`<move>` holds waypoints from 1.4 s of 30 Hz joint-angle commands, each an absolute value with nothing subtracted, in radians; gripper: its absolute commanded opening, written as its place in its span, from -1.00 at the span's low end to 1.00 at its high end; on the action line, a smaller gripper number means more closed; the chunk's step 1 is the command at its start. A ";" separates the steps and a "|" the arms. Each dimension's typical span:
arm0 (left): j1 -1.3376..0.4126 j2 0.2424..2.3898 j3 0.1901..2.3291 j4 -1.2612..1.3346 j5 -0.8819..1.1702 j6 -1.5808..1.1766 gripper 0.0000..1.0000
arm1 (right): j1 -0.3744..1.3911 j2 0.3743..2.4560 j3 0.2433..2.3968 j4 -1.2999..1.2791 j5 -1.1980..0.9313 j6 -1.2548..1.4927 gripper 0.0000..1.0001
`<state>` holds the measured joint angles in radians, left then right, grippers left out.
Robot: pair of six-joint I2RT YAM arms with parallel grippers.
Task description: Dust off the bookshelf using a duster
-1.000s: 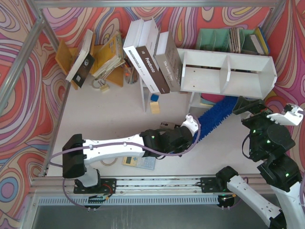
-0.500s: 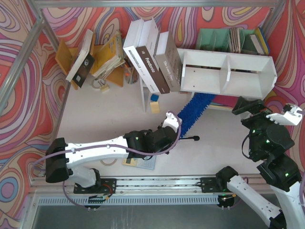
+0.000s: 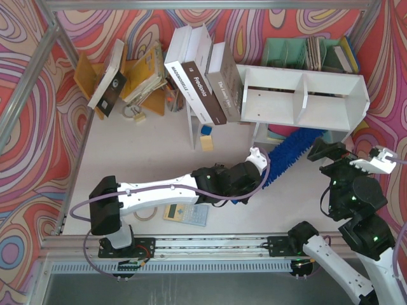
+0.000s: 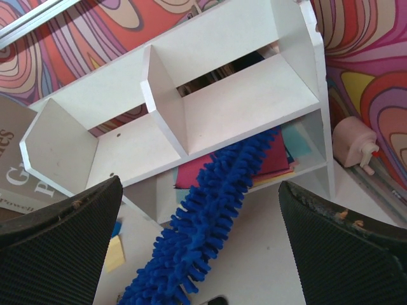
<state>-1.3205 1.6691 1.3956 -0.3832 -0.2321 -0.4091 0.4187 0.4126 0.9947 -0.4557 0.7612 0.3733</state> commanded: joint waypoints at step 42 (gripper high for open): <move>-1.278 1.708 1.538 -0.363 -0.184 -0.360 -1.00 | 0.422 0.343 0.974 -0.515 0.916 0.450 0.97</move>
